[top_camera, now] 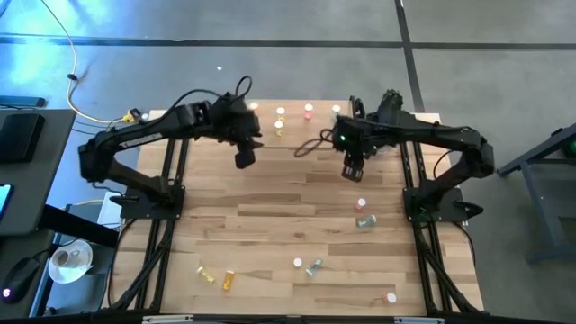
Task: Pick and place medicine bottles onto shelf by color
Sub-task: Put the top pink pill bottle on the shelf aligned with the other pink pill bottle
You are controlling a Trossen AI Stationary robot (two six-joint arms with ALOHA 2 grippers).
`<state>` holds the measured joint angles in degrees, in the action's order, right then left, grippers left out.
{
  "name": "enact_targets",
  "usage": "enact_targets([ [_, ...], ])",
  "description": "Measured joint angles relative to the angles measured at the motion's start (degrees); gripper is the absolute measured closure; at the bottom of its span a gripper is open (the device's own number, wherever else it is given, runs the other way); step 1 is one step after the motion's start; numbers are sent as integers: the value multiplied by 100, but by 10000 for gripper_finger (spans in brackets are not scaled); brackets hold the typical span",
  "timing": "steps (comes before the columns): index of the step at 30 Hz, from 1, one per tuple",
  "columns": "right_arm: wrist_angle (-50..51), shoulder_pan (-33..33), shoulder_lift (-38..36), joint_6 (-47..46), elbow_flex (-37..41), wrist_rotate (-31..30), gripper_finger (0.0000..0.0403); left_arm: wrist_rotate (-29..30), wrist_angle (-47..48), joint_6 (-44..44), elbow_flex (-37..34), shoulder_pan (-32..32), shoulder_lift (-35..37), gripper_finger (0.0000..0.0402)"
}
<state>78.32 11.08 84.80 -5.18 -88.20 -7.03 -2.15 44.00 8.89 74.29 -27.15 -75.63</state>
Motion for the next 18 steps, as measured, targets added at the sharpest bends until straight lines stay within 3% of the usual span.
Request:
enact_targets([
  [8, -799, -402, -1381, -1108, 1887, 2, 240, 110, -1070, -276, -1116, 392, 626, 270],
  [18, -1592, -882, -2561, -2321, 3192, 7, 240, 140, -2385, -625, -2287, 789, 899, 270],
])
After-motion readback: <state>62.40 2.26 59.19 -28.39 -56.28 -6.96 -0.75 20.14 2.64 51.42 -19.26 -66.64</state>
